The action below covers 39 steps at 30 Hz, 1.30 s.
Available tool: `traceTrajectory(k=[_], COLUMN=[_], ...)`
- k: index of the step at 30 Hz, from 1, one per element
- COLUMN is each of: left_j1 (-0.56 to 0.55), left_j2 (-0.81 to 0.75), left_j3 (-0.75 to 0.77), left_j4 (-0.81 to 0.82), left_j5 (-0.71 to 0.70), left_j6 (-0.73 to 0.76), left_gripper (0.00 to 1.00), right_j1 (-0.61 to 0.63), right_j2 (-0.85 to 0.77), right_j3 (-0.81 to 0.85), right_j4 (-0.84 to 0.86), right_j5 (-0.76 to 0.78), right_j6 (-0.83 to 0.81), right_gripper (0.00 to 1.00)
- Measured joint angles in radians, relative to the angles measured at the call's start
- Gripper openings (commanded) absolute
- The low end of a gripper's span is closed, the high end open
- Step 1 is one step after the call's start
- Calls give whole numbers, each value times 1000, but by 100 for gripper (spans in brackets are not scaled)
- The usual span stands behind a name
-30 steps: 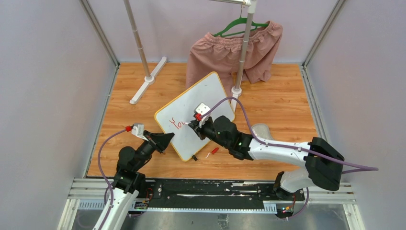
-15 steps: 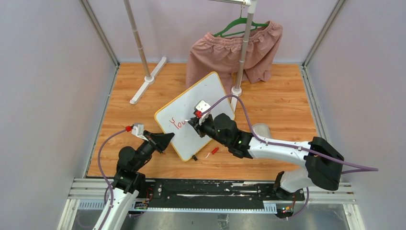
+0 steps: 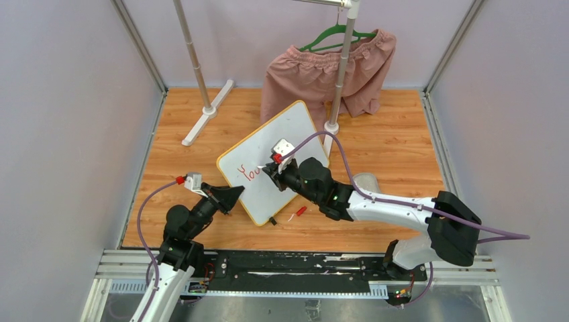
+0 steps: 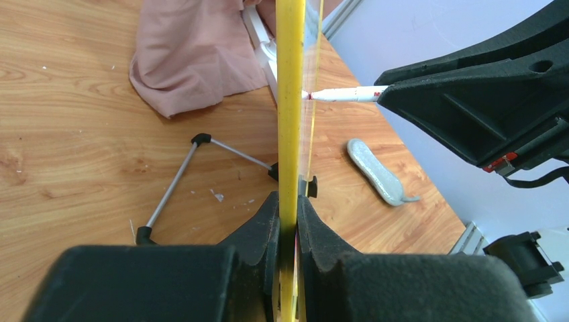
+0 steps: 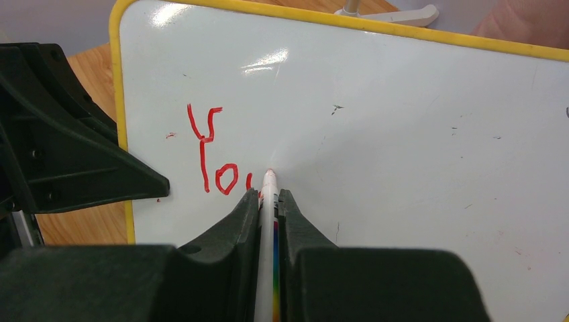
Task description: Write a sentence on the whiteboard
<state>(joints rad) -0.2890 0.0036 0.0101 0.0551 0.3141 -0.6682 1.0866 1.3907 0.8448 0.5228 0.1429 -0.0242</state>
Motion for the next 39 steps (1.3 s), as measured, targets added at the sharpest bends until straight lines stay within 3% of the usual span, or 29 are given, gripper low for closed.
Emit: traceTrajectory(k=[39], left_j1=[0], left_j2=[0], left_j3=[0], left_j4=[3], left_j5=[5], left_j6=[1], left_gripper=[0], right_j1=[0], right_j2=[-76], right_j3=[-70], right_j4=[12], right_j5=[0], right_j6=[32], right_gripper=[0])
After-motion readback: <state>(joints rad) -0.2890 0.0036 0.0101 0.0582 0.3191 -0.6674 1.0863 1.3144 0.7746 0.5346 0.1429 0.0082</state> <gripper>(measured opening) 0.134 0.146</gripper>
